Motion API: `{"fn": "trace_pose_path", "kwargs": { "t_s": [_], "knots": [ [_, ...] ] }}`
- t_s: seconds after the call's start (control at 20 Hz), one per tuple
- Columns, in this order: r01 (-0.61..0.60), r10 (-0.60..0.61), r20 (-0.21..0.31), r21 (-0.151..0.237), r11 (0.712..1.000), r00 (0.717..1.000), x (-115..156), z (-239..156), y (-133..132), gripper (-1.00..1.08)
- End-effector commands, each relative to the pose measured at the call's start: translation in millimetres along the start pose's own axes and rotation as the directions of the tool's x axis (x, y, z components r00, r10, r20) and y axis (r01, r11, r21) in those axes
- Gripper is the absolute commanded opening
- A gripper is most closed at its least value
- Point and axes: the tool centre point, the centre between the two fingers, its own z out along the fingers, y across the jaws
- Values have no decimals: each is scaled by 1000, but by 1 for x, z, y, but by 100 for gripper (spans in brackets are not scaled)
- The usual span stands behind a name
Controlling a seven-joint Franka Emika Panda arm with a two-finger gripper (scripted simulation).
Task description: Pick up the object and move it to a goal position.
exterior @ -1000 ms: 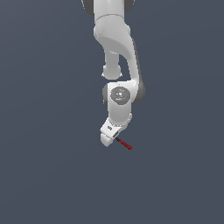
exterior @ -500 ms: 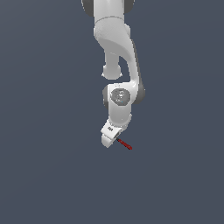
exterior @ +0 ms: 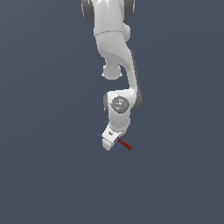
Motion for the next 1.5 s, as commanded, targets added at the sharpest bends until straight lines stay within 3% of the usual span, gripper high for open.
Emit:
{"fn": "trace_pose_path", "kwargs": {
  "t_s": [0.0,0.1,0.15,0.9,1.45],
  "knots": [
    [0,0,-1,-1,1000,1000,0,6,1,100],
    [0,0,-1,-1,1000,1000,1,6,1,100],
    [0,0,-1,-1,1000,1000,1,6,1,-100],
    [9,-9,-4,-1,1000,1000,5,-5,-1,-100],
    [8,-8,-4,-1,1000,1000,1,-83,14,-100]
  ]
}}
